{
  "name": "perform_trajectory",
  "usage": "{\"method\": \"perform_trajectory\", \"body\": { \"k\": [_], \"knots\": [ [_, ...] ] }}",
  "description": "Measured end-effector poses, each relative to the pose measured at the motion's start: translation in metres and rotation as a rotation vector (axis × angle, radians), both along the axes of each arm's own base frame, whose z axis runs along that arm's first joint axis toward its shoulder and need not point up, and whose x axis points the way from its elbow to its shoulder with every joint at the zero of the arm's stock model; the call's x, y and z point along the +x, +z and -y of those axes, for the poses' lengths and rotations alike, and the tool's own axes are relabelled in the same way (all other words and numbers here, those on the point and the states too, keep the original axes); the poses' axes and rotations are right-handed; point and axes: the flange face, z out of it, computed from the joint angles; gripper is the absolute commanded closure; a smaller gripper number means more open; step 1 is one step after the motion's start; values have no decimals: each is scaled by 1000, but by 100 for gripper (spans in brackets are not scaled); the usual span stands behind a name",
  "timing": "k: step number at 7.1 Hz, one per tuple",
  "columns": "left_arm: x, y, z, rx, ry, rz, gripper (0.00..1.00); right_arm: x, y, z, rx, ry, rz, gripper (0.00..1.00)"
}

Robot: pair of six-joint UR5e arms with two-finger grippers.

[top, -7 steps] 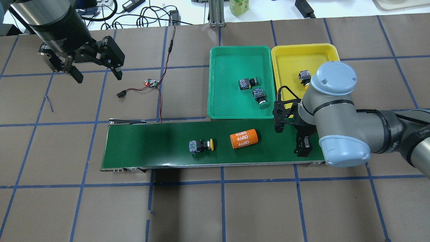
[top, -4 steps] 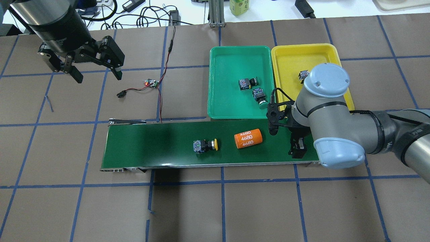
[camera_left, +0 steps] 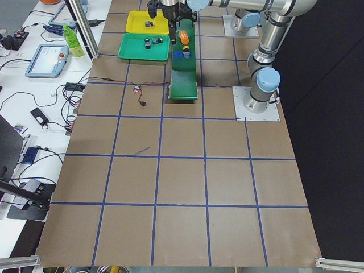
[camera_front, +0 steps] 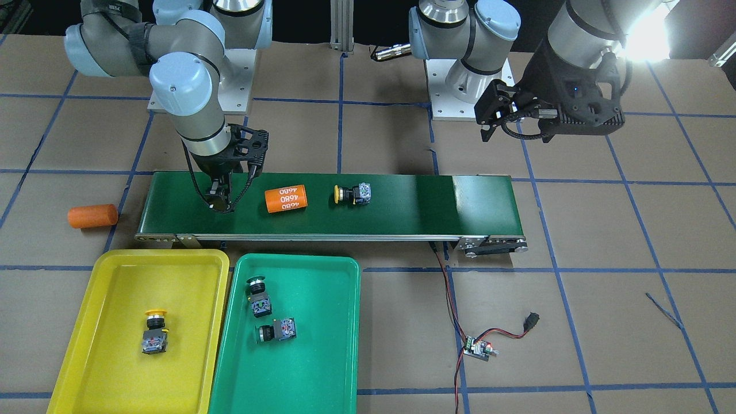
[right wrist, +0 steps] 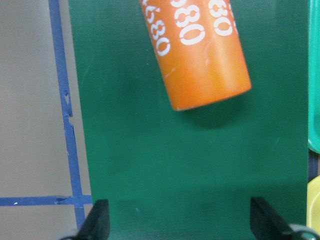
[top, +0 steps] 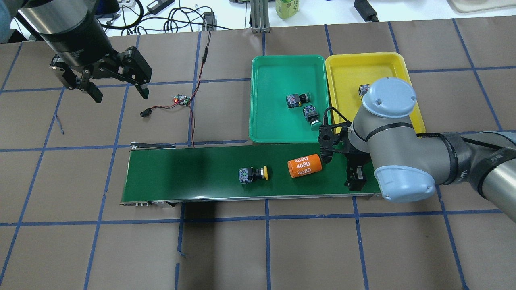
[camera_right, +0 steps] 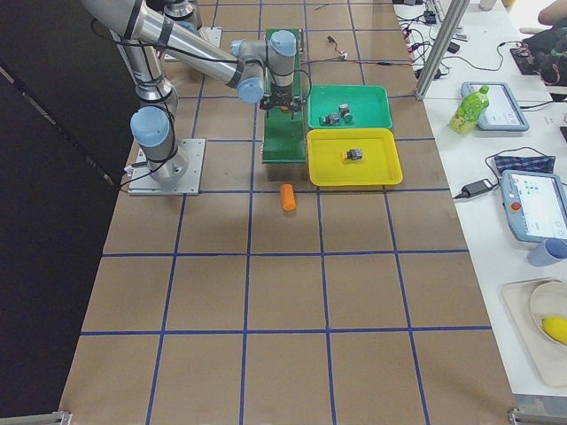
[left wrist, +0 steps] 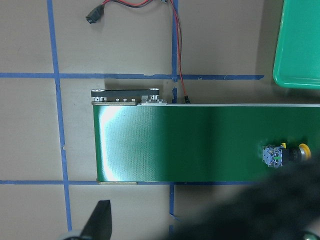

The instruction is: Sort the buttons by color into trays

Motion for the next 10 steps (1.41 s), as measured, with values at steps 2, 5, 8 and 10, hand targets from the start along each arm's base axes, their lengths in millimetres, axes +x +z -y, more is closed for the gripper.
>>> {"method": "perform_trajectory", "body": {
  "k": [2, 5, 8, 10],
  "knots": [
    [-1, -1, 0, 1, 0, -7, 0, 1, 1, 1, -10, 3, 5, 0],
    [-3, -3, -2, 5, 1, -29, 0, 0, 1, 3, -19, 57, 8, 0],
    [-3, -13, -6, 16, -4, -34, 0, 0, 1, 3, -19, 65, 9, 0],
    [-5, -14, -6, -39, -4, -31, 0, 0, 1, 3, -19, 64, 10, 0]
  ]
}}
